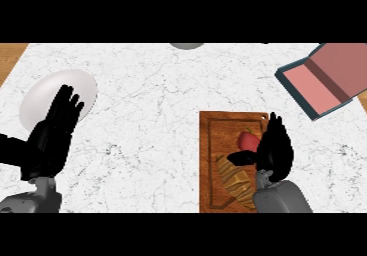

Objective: Pick the bell pepper from the cutting board and place it in the cardboard box

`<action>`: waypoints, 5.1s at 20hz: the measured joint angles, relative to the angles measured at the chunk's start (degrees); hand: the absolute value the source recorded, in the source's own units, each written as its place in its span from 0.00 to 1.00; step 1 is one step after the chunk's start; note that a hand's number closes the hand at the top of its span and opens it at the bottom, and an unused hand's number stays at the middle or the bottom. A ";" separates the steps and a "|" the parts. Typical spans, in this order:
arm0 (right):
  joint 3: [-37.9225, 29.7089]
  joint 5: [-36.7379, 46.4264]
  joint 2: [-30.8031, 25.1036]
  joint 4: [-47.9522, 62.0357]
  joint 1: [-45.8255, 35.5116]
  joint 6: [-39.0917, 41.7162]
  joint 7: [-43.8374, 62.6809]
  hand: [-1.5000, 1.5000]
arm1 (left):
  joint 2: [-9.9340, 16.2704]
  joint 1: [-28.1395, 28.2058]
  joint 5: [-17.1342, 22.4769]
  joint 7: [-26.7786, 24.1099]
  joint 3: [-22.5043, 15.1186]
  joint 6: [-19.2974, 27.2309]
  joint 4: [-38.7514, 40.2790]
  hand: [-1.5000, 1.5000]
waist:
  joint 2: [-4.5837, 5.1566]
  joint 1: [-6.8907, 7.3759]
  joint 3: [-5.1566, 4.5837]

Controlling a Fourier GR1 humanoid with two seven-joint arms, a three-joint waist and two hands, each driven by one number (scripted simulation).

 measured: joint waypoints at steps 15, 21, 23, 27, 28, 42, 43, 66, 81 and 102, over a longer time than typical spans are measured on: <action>1.19 3.84 -0.26 5.82 -2.41 -0.79 -1.64 1.00 | -2.07 -0.87 -2.06 -0.04 2.12 -2.25 1.31 0.50 | -0.01 -0.03 -0.03; 3.26 6.42 -0.46 6.46 -3.87 1.88 -4.61 1.00 | -2.77 -0.86 -2.46 0.40 2.32 -2.60 0.86 0.50 | 0.03 0.06 -0.01; 7.35 5.41 -0.41 7.14 -5.21 5.16 -9.69 1.00 | -2.71 -1.23 -2.42 0.35 2.08 -3.03 1.23 0.50 | 0.16 0.90 -0.03; 15.46 2.39 -1.31 8.04 -8.47 12.17 -22.81 1.00 | -3.15 -2.06 -2.63 0.04 1.22 -3.40 1.74 0.50 | 0.39 2.51 -0.07; 17.03 1.82 -1.45 8.25 -9.24 13.47 -25.66 1.00 | -3.09 -2.12 -2.63 0.21 1.31 -3.36 1.83 0.50 | 0.38 2.41 -0.04; 18.41 0.06 -4.48 -10.11 -15.51 25.22 -37.63 1.00 | -3.14 -0.47 -3.38 -0.05 2.65 -2.78 0.77 0.50 | -0.09 -0.24 0.02; 17.51 -0.13 -3.54 -11.69 -15.34 24.65 -36.52 1.00 | -3.14 -0.33 -3.15 -0.21 2.79 -2.99 0.87 0.50 | -0.11 -0.32 0.02; -18.51 -4.38 -13.75 -2.57 -29.13 20.35 -36.39 1.00 | -3.79 -0.54 -3.93 -0.50 3.25 -3.89 1.58 0.50 | 0.21 0.34 0.04; -23.21 2.87 -26.19 36.48 -38.60 8.26 -53.95 1.00 | -4.72 -2.74 -4.18 -1.12 3.12 -4.31 3.44 0.50 | 0.72 1.63 0.05; -39.80 -12.11 -29.27 57.21 -45.16 -1.50 -76.58 0.00 | -4.82 -3.11 -4.33 0.04 2.74 -4.56 2.44 0.50 | 0.89 2.01 0.22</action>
